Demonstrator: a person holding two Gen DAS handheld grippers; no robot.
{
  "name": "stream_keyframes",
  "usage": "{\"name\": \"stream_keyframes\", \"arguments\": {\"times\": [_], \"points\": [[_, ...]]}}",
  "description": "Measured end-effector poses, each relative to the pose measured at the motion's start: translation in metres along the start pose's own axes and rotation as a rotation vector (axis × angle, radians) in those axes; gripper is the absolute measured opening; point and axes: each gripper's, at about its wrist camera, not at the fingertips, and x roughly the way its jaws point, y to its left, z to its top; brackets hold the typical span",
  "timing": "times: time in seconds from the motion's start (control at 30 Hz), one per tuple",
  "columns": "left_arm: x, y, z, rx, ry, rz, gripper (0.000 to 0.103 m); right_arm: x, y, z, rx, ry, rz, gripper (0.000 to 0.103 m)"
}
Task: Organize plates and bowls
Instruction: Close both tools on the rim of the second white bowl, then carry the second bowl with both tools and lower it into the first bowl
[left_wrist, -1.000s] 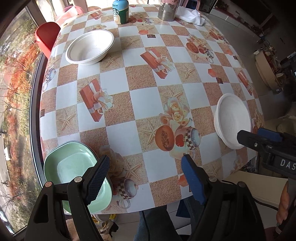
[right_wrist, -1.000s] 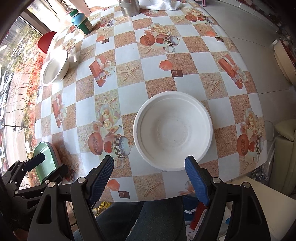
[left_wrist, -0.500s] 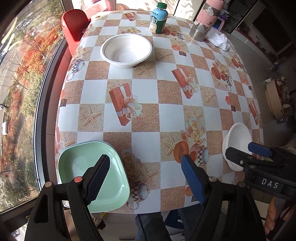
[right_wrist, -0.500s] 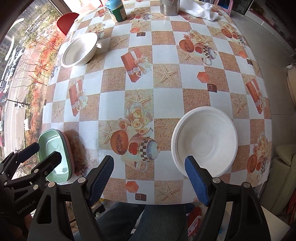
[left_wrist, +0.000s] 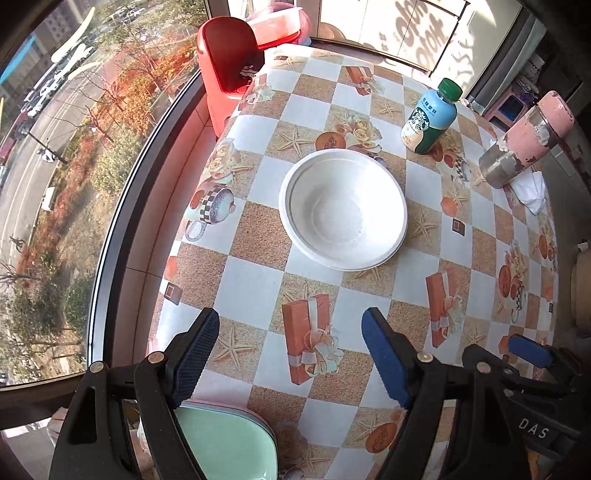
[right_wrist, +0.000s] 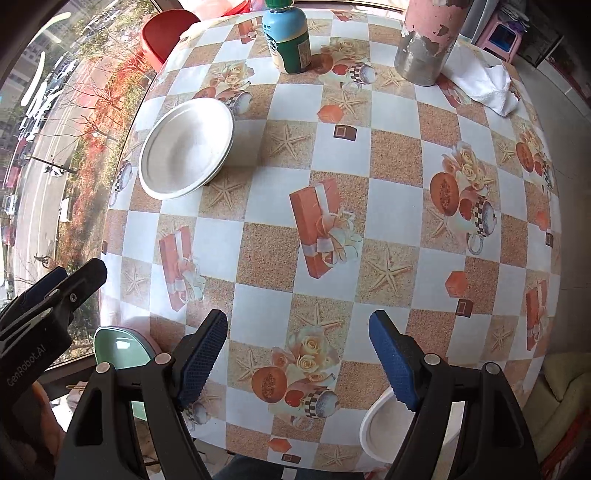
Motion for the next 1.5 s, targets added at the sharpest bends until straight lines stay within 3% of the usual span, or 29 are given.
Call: {"name": "stream_keyframes", "arguments": {"times": [0.17,0.33,0.53,0.83,0.97,1.0,1.03,1.07,1.13,1.17,1.3,1.5], "points": [[0.034,0.007,0.034,-0.048,0.016,0.075,0.082,0.019,0.008,0.047,-0.011,-0.003,0.012,0.08],[0.062,0.01,0.056,-0.071,0.051,0.09,0.082,0.048,0.015,0.081,0.002,0.02,0.026,0.08],[0.093,0.002,0.082,0.006,0.043,0.158,0.082,0.076,0.028,0.115,-0.011,0.019,0.028,0.08],[0.125,0.007,0.098,0.011,0.103,0.168,0.082,0.102,0.042,0.139,-0.036,0.013,0.028,0.08],[0.129,0.013,0.097,-0.001,0.116,0.099,0.072,0.108,0.049,0.137,-0.027,0.017,0.043,0.08],[0.128,0.012,0.097,0.008,0.114,0.084,0.068,0.11,0.049,0.136,-0.026,0.022,0.05,0.071],[0.126,0.009,0.096,0.023,0.111,0.065,0.058,0.112,0.05,0.134,-0.025,0.033,0.076,0.054],[0.125,0.007,0.095,0.04,0.113,0.045,0.047,0.112,0.052,0.133,-0.027,0.029,0.079,0.052],[0.123,0.002,0.094,0.06,0.122,0.024,0.036,0.114,0.06,0.127,-0.043,0.043,0.129,0.024],[0.123,0.002,0.092,0.057,0.125,0.017,0.034,0.115,0.065,0.126,-0.054,0.056,0.153,0.018],[0.12,-0.005,0.077,0.092,0.14,0.006,0.032,0.117,0.063,0.114,-0.054,0.068,0.156,0.015],[0.11,-0.019,0.024,0.142,0.165,-0.002,0.032,0.114,0.049,0.069,-0.053,0.109,0.125,0.015]]}}
